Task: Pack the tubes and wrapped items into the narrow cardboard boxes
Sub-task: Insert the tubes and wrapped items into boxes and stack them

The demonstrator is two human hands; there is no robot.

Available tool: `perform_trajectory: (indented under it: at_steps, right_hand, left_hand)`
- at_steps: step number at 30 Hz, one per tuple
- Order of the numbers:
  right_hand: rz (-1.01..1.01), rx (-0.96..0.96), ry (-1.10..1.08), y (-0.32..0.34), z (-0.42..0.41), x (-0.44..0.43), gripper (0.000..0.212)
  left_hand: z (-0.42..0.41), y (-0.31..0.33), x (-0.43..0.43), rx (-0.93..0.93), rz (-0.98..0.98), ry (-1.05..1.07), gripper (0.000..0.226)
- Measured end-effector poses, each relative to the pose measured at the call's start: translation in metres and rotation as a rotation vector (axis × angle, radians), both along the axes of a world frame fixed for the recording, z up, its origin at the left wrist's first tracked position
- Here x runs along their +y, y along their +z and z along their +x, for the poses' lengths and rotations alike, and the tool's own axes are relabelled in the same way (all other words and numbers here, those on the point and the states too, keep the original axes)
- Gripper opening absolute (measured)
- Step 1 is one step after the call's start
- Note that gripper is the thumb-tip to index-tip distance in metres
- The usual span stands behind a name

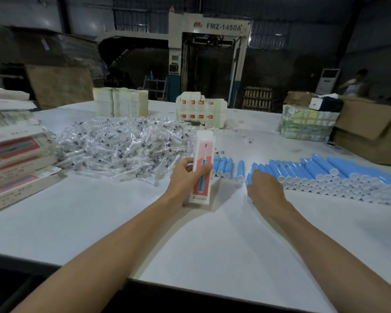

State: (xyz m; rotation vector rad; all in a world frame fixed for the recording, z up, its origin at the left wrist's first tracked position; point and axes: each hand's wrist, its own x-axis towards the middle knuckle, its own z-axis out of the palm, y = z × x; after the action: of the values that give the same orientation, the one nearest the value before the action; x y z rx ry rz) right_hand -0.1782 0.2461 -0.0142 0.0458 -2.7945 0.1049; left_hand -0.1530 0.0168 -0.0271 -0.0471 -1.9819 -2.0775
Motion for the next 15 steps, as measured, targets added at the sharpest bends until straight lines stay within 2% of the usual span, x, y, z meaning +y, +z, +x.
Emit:
perform_trajectory:
  at_steps: [2,6,9,12,15]
  right_hand:
    - [-0.031,-0.071,-0.008,-0.002,0.0,-0.003,0.024]
    - [-0.141,-0.143,0.001,0.004,0.002,0.002,0.028]
    - [-0.303,-0.043,0.008,0.023,0.007,0.012,0.034]
    - [-0.675,0.151,0.138,0.058,0.016,0.02,0.055]
    - [-1.218,0.243,0.503,0.095,0.034,0.013,0.068]
  left_hand:
    - [-0.001,0.0,0.0,0.005,0.022,-0.021,0.043]
    - [0.002,0.003,0.0,0.038,0.047,-0.073,0.032]
    - [0.004,0.004,0.003,0.065,0.009,-0.093,0.031]
    - [0.006,0.004,0.006,0.075,-0.041,-0.113,0.034]
    - [0.008,0.004,0.008,0.088,-0.073,-0.149,0.032]
